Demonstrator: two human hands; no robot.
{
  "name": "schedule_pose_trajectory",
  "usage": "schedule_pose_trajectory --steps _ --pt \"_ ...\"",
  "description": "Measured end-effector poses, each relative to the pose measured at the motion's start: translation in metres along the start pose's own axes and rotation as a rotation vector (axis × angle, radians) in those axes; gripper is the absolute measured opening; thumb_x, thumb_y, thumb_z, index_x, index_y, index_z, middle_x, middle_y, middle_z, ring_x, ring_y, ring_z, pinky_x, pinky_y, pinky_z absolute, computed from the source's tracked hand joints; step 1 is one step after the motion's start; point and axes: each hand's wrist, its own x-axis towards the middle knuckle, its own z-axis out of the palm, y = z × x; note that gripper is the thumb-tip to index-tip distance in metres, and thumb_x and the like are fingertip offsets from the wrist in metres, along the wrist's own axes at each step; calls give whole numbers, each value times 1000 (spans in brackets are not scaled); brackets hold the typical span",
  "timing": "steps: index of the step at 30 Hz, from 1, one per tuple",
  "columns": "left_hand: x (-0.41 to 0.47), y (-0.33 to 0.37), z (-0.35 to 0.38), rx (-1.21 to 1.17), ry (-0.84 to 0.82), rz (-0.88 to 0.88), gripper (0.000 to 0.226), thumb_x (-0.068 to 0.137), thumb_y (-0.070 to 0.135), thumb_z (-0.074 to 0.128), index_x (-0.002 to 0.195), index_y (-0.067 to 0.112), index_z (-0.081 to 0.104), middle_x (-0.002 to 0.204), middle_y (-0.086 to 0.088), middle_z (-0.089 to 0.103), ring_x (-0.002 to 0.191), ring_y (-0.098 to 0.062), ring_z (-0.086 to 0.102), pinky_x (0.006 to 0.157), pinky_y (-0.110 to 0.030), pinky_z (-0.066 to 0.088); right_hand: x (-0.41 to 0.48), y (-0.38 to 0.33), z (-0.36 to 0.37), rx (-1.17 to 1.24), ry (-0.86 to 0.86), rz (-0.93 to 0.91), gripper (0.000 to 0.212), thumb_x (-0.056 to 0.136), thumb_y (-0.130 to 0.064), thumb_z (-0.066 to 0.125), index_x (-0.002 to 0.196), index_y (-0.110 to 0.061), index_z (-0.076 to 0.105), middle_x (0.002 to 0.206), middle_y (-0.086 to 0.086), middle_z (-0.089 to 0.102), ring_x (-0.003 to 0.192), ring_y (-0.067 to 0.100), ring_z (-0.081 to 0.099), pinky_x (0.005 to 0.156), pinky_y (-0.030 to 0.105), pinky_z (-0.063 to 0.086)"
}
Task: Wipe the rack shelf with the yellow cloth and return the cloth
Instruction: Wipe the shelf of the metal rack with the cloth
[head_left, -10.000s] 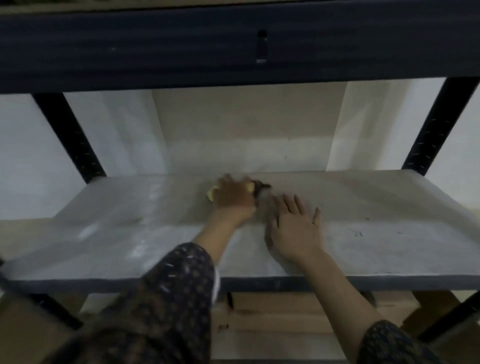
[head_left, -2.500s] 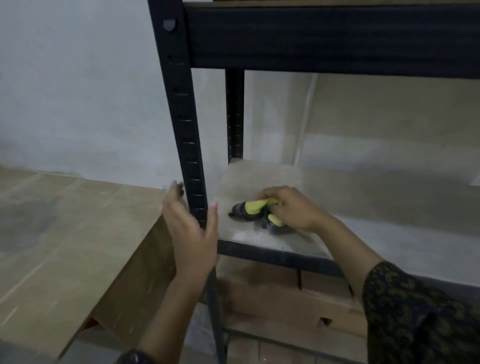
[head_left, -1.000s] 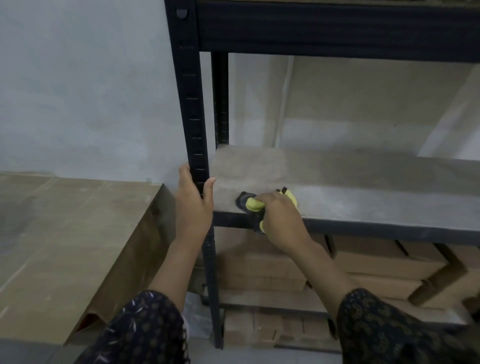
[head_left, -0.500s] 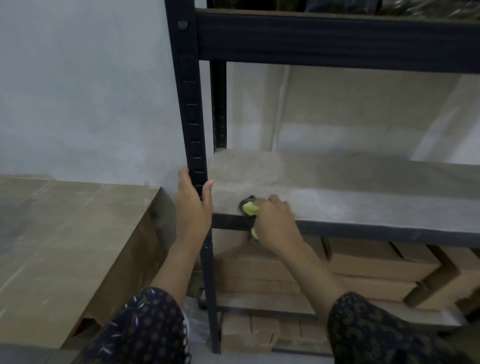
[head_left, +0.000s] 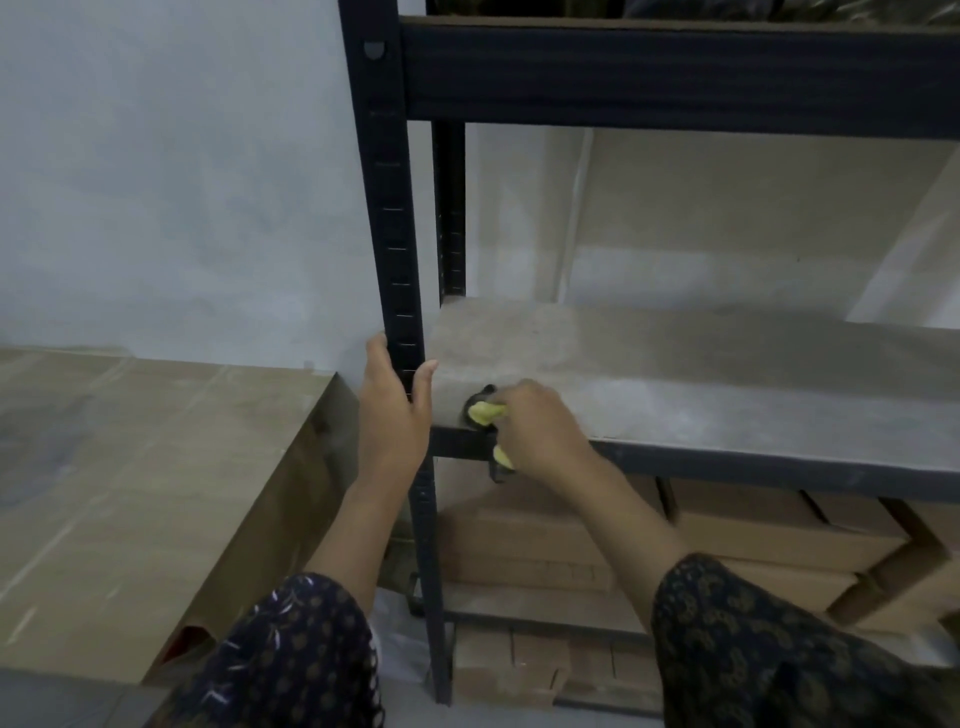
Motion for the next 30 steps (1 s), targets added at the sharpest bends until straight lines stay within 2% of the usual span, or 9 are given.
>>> schedule_pose_trajectory --steps 2,5,7,9,13,17,22,25,30 --pt "0 -1 -1 7 -8 1 37 95 31 55 124 13 40 104 1 58 88 -6 56 62 -6 43 13 15 -18 165 25 72 30 79 -1 60 106 -10 70 106 16 67 97 32 64 77 33 52" --pt "1 -2 -1 6 -7 0 39 94 32 55 124 14 41 106 2 59 90 -5 55 64 -4 43 47 54 -36 -50 237 178 39 74 -3 66 112 -10 66 115 18 59 109 37 57 86 36 47" --pt "0 -2 0 7 -4 4 39 93 33 55 124 14 41 107 1 60 92 -6 56 65 -3 43 65 70 -29 -257 162 243 36 79 -7 63 115 -6 59 121 19 51 113 41 48 94 42 43" --pt "1 -4 0 6 5 4 39 93 33 55 124 13 42 108 -1 61 93 -9 58 67 -5 45 81 76 -14 -306 101 262 35 82 -9 60 116 -5 54 122 18 48 113 41 46 96 44 43" --pt "1 -5 2 4 26 29 38 93 31 56 123 12 43 103 0 61 88 -9 59 68 -5 46 116 55 2 -203 81 110 28 85 -7 52 113 -4 55 120 19 50 109 38 48 91 41 44" --pt "2 -6 2 11 28 40 36 93 32 55 121 13 43 99 3 61 84 -5 58 67 -5 46 140 19 19 -33 7 -84 33 90 -7 47 120 -11 58 122 13 52 113 32 47 92 36 41" --pt "2 -7 2 23 23 69 33 95 28 56 122 15 44 91 12 56 81 8 56 63 -5 43 141 0 28 40 -107 -334 31 90 -4 49 114 -17 64 117 5 57 109 24 46 88 30 37" --pt "3 -9 2 53 17 84 34 95 29 56 122 13 44 90 6 56 77 1 56 60 -11 45 123 -5 23 110 -170 -461 26 91 -4 51 107 -17 68 111 2 60 104 21 52 90 33 44" --pt "3 -11 3 87 18 84 45 94 34 55 127 6 42 105 -9 61 93 -21 61 75 -32 53 84 6 10 151 -261 -535 32 92 -4 51 119 -14 65 116 3 60 107 20 54 91 30 43"
